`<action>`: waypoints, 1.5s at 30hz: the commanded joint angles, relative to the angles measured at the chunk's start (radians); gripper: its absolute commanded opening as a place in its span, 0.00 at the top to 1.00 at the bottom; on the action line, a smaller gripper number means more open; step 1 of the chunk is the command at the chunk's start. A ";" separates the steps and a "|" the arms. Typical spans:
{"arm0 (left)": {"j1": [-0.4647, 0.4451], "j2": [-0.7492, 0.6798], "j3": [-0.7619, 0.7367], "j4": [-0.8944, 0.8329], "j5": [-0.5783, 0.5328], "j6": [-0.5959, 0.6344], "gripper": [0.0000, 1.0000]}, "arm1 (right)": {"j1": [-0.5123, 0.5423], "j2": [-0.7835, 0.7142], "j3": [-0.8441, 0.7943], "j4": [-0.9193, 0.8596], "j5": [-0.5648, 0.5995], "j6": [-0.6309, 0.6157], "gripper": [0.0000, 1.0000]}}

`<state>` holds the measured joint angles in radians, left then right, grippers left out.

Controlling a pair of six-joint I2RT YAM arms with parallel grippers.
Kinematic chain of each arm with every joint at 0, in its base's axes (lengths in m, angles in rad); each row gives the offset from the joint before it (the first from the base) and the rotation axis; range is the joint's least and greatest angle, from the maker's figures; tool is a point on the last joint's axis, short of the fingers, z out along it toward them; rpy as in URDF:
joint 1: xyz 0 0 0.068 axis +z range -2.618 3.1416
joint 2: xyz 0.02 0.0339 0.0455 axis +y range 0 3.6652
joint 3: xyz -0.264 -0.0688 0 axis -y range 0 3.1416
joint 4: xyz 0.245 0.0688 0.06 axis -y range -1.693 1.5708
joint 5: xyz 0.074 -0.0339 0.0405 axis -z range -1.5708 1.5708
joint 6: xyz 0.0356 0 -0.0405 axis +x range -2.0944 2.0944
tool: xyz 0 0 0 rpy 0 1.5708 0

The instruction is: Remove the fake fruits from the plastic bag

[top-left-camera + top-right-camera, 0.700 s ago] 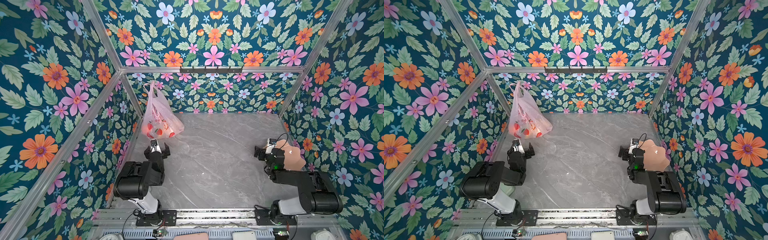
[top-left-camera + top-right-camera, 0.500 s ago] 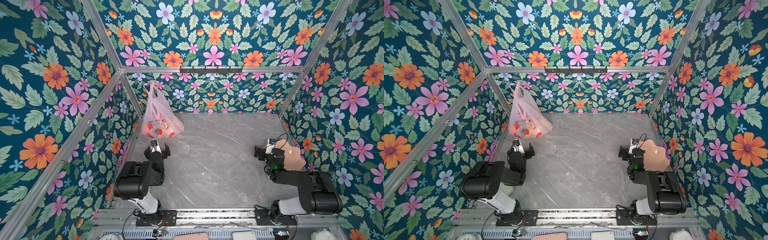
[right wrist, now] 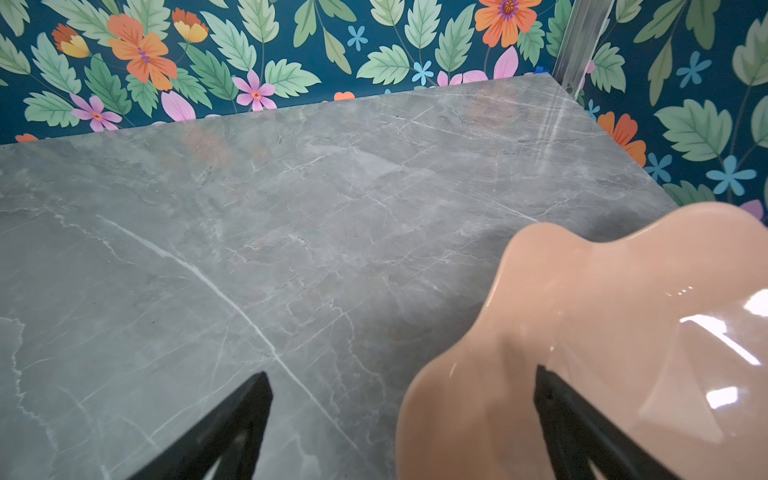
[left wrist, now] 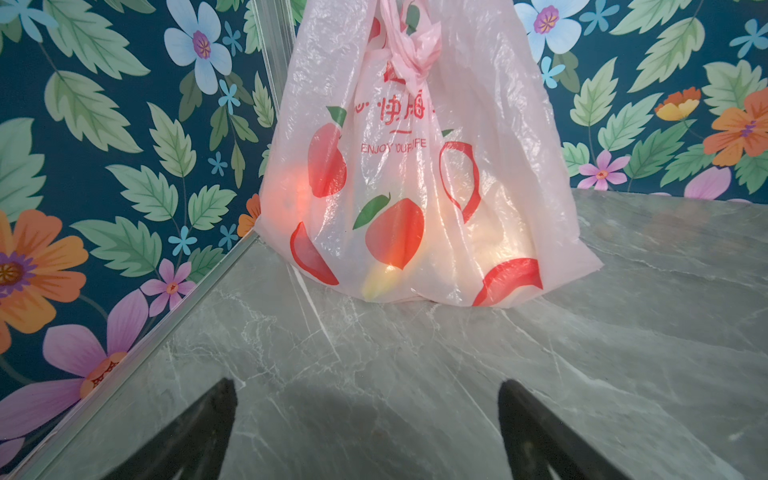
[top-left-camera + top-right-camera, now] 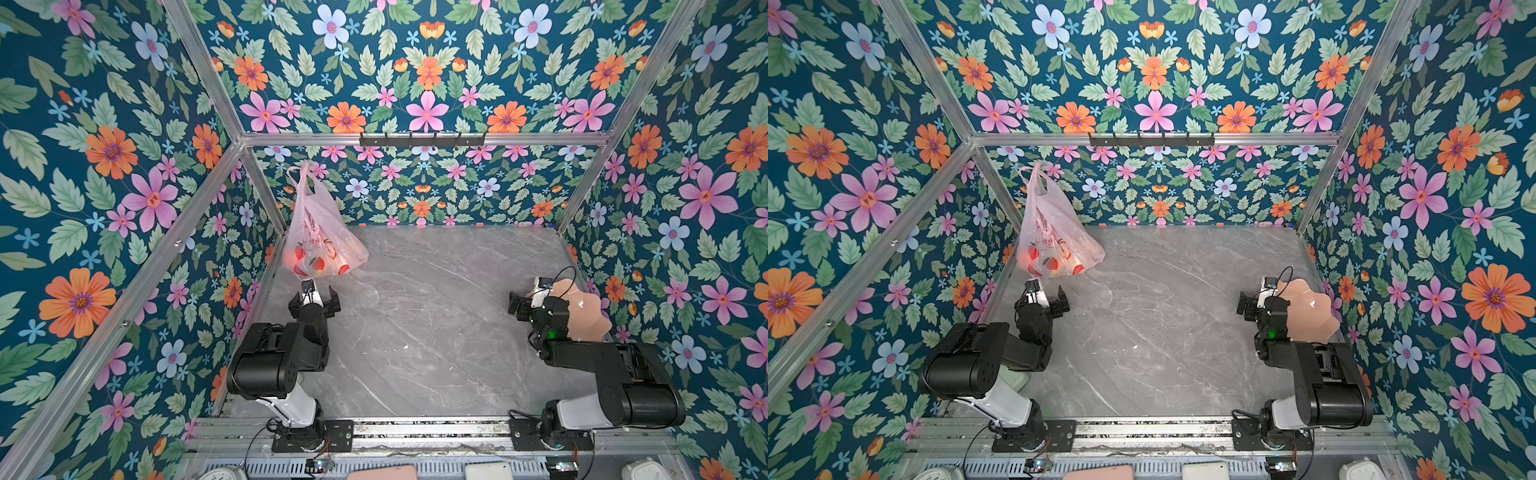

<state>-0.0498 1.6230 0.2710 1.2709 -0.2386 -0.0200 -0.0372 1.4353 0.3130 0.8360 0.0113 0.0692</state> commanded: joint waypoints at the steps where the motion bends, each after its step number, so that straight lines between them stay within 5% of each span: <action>1: 0.001 -0.003 0.000 0.021 0.002 0.003 0.00 | 0.001 0.002 0.002 0.033 0.009 0.003 0.01; 23: -0.019 -0.070 -0.044 0.039 0.058 0.053 0.00 | 0.000 -0.006 0.008 0.014 -0.018 -0.009 0.01; 30: -0.065 -0.320 0.021 -0.296 0.021 0.028 0.00 | 0.003 -0.183 0.062 -0.245 -0.050 -0.006 0.01; 39: -0.066 -0.641 0.173 -0.713 -0.008 -0.212 0.00 | 0.003 -0.504 0.145 -0.538 -0.164 0.123 0.01; 45: -0.064 -0.774 0.340 -1.141 -0.206 -0.466 0.00 | 0.003 -0.625 0.336 -0.950 0.020 0.405 0.01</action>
<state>-0.1165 0.8757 0.5652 0.4076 -0.3374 -0.3309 -0.0338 0.8341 0.5900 0.1627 -0.0814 0.2848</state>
